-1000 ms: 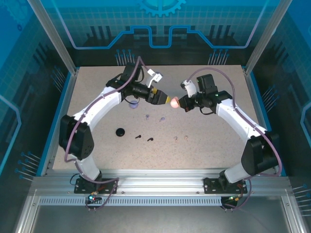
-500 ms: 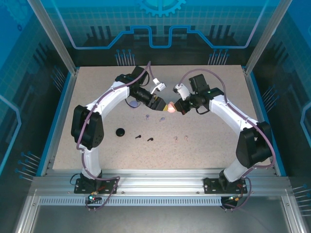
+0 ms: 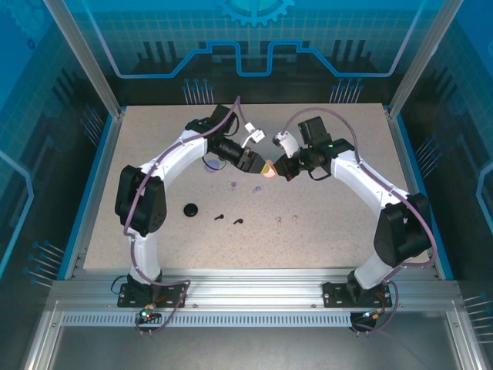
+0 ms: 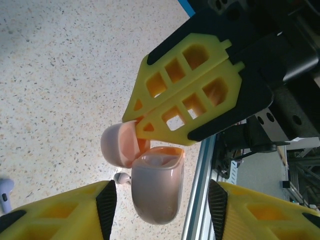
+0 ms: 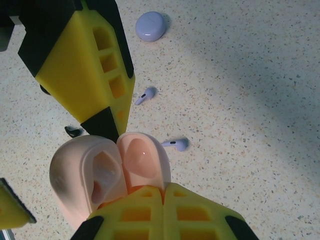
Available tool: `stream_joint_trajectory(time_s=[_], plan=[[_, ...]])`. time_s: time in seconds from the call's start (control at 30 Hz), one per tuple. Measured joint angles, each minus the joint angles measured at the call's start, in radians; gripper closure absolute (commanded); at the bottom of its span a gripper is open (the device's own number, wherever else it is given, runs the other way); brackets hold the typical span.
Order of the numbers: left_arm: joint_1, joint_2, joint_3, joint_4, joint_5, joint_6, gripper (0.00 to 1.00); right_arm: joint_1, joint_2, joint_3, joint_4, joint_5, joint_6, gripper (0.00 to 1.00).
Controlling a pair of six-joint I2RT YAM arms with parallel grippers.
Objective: Insert the wireless bluetooth earbuds into the charging case
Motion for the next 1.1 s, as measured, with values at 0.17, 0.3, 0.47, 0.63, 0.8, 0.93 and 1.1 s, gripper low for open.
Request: stream_joint_trajectory(time_s=[0.17, 0.3, 0.47, 0.63, 0.8, 0.93, 1.1], plan=[[-0.002, 0.000, -0.031, 0.043, 0.018, -0.024, 0.52, 0.000, 0.000, 0.000, 0.008, -0.005, 0.011, 1.00], [-0.002, 0.000, -0.055, 0.068, 0.027, -0.043, 0.55, 0.000, 0.000, 0.001, 0.010, -0.007, 0.015, 1.00], [-0.004, 0.000, -0.062, 0.095, 0.033, -0.049, 0.58, 0.000, 0.000, 0.006, 0.011, -0.008, 0.016, 1.00], [-0.005, 0.000, -0.064, 0.112, 0.047, -0.062, 0.64, 0.000, 0.000, 0.012, 0.014, -0.007, 0.019, 1.00], [-0.007, 0.000, -0.064, 0.119, 0.059, -0.076, 0.74, 0.000, 0.003, 0.013, 0.014, -0.007, 0.023, 1.00], [-0.007, 0.000, -0.065, 0.121, 0.059, -0.078, 0.83, 0.000, 0.004, 0.014, 0.016, -0.006, 0.023, 1.00], [-0.007, 0.000, -0.070, 0.135, 0.060, -0.093, 1.00, 0.000, 0.005, 0.015, 0.017, 0.003, 0.027, 0.98]])
